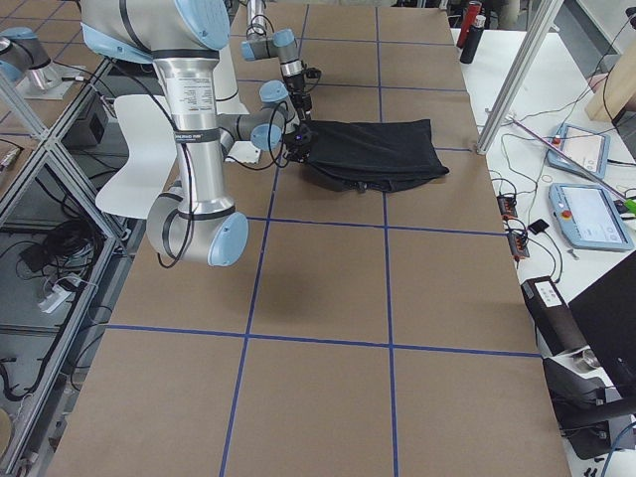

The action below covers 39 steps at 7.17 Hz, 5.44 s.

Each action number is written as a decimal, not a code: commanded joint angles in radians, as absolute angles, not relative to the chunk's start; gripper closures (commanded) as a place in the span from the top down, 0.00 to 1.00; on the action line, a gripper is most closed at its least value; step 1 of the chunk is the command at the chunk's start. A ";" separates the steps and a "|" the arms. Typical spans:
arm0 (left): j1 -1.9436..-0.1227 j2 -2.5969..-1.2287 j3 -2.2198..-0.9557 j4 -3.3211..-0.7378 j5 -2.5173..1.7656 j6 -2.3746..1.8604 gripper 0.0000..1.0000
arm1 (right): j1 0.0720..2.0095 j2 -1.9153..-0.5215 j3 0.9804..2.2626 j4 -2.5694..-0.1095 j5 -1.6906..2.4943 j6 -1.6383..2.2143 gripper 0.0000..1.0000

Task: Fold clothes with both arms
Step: 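Lower the left gripper to the other near corner beside the right gripper, then grasp both near corners with the left and right grippers, then lift the near edge with both grippers and fold it away from the robot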

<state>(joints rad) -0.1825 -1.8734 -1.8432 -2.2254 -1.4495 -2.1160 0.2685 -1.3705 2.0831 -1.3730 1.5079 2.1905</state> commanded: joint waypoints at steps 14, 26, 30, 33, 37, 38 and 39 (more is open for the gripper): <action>-0.150 -1.873 -1.850 -2.215 -1.454 -2.120 0.00 | 0.268 -1.367 2.085 -1.371 1.508 2.191 0.00; -0.331 -1.771 -2.171 -2.134 -1.825 -2.043 0.00 | 0.393 -1.427 2.284 -1.376 1.879 2.338 0.00; -0.604 -2.011 -1.907 -2.091 -1.977 -1.961 0.00 | 0.695 -1.199 1.964 -1.376 2.086 2.310 0.00; -0.715 -2.095 -1.719 -2.105 -1.987 -1.839 0.00 | 0.765 -1.071 1.765 -1.370 2.098 2.252 0.00; -0.770 -2.172 -1.513 -2.233 -1.980 -1.796 0.00 | 0.814 -0.927 1.531 -1.368 2.103 2.175 0.00; -0.772 -2.180 -1.490 -2.256 -1.977 -1.784 0.00 | 0.818 -0.905 1.487 -1.365 2.103 2.145 0.00; -0.772 -2.187 -1.461 -2.281 -1.938 -1.773 0.00 | 0.824 -0.878 1.424 -1.326 2.103 2.134 0.00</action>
